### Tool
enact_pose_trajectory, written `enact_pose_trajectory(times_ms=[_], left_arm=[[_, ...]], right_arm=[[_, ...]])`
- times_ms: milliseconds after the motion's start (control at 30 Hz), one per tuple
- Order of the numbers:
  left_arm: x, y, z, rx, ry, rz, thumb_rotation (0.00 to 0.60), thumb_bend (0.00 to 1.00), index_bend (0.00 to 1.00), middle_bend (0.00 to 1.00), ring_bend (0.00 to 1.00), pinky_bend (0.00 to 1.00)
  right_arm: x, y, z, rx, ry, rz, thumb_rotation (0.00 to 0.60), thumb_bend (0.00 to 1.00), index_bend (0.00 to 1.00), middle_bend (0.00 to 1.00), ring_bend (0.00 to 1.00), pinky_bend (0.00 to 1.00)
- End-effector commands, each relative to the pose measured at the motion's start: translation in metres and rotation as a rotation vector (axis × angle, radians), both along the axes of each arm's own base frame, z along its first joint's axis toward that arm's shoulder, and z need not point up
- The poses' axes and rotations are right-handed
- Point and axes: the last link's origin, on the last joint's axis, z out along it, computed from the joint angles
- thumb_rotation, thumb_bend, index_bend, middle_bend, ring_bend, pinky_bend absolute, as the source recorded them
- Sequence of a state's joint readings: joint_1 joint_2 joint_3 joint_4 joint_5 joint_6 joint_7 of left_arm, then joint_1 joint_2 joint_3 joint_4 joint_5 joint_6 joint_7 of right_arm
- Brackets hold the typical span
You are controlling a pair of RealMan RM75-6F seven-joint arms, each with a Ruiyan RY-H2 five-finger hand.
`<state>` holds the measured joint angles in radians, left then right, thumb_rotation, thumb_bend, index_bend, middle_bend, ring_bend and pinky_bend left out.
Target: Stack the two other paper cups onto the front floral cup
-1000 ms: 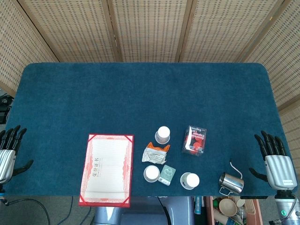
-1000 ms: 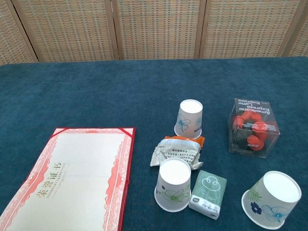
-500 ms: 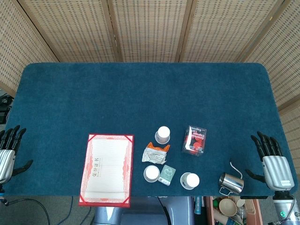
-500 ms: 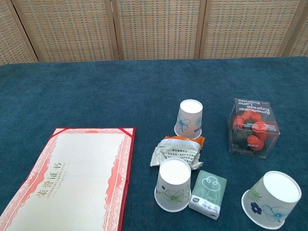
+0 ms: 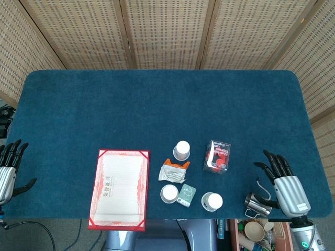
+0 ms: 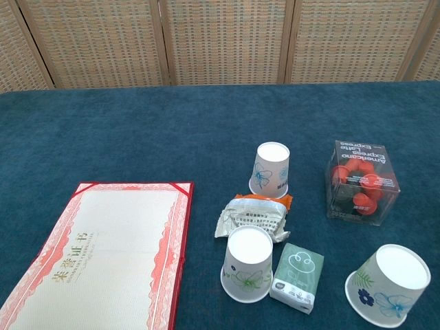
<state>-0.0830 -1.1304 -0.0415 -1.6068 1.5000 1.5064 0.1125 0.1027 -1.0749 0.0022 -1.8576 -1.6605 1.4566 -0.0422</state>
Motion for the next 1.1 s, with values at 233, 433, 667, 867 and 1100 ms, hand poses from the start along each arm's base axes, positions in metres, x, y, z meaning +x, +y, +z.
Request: enact_pose_trajectory(times_ms=[233, 433, 667, 867, 1100], left_arm=[[0.000, -0.001, 0.000, 0.000, 0.002, -0.003, 0.600, 0.23, 0.00, 0.00, 0.00, 0.00], [0.000, 0.000, 0.000, 0.002, 0.002, -0.001, 0.600, 0.23, 0.00, 0.00, 0.00, 0.00], [0.000, 0.001, -0.001, -0.002, 0.004, 0.000, 0.600, 0.23, 0.00, 0.00, 0.00, 0.00], [0.000, 0.000, 0.000, 0.000, 0.003, -0.002, 0.600, 0.23, 0.00, 0.00, 0.00, 0.00], [0.000, 0.000, -0.001, -0.001, 0.003, -0.002, 0.600, 0.23, 0.00, 0.00, 0.00, 0.00]], right_arm=[[0.029, 0.007, -0.032, 0.120, -0.008, 0.069, 0.600, 0.10, 0.25, 0.00, 0.00, 0.00], [0.042, 0.006, -0.050, 0.161, -0.047, 0.096, 0.600, 0.10, 0.25, 0.00, 0.00, 0.00], [0.047, 0.004, -0.063, 0.193, -0.072, 0.094, 0.600, 0.10, 0.27, 0.00, 0.00, 0.00], [0.053, 0.006, -0.077, 0.231, -0.075, 0.093, 0.600, 0.10, 0.27, 0.00, 0.00, 0.00], [0.053, 0.009, -0.090, 0.276, -0.060, 0.076, 0.600, 0.10, 0.28, 0.00, 0.00, 0.00]])
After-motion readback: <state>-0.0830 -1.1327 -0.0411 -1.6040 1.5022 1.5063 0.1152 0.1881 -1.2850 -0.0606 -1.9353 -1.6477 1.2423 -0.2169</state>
